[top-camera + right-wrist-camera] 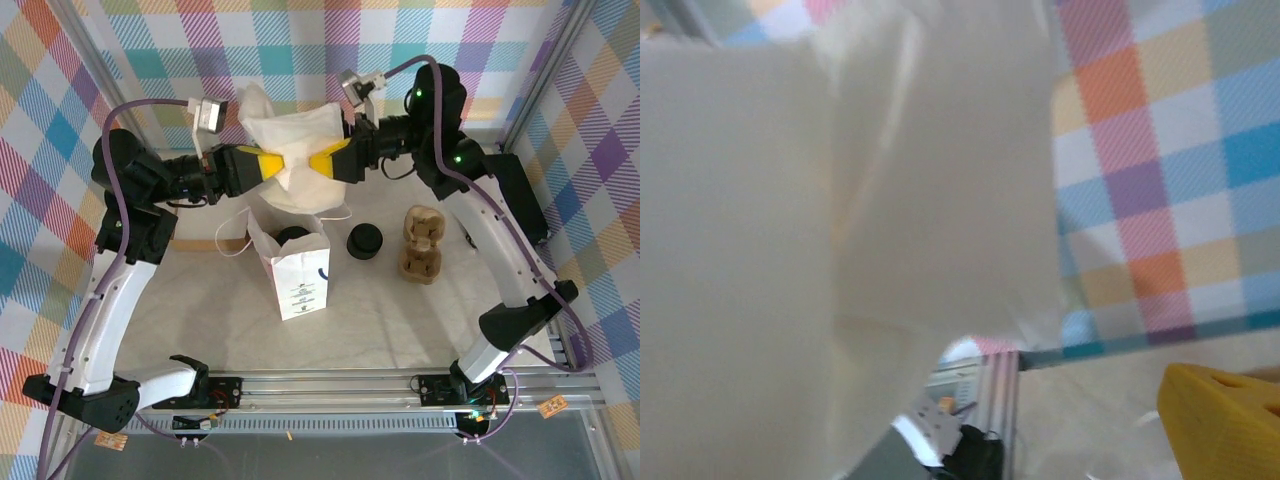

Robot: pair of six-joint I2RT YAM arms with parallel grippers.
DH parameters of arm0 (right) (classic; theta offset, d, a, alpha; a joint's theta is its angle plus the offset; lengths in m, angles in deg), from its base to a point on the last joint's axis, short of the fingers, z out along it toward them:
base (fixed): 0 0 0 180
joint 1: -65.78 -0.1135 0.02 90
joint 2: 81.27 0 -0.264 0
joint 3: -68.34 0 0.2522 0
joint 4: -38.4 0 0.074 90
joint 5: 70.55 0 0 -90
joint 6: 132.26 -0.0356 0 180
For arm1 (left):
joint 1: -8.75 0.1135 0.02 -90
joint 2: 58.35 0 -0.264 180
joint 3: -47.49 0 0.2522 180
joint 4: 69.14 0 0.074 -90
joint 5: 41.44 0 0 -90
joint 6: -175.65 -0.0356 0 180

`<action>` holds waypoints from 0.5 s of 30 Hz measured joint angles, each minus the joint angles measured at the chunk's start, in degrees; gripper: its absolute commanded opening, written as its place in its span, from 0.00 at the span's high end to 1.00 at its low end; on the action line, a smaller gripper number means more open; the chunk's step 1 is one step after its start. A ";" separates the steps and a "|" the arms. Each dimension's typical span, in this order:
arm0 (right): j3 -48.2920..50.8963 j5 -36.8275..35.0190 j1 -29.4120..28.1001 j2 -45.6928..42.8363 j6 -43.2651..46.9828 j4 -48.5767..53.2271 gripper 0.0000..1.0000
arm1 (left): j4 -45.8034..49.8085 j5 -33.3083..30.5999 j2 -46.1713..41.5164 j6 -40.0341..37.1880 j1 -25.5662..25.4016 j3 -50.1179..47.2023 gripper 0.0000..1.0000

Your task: Pack the takeout coffee

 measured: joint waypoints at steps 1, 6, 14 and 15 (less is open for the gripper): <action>-0.98 1.51 0.00 0.68 -1.97 -1.97 0.00 | -0.96 0.90 0.11 1.09 -0.46 -0.46 1.00; -3.30 6.27 -0.35 3.10 -8.31 -7.34 0.01 | -3.06 3.74 1.01 4.46 -1.90 -1.88 1.00; -5.16 9.92 -1.53 5.14 -8.26 -4.24 0.25 | -4.17 6.29 1.73 6.95 -2.38 -2.86 1.00; -5.20 10.40 -1.73 5.25 -8.31 -4.15 0.27 | -4.50 6.60 1.73 7.34 -2.38 -3.23 1.00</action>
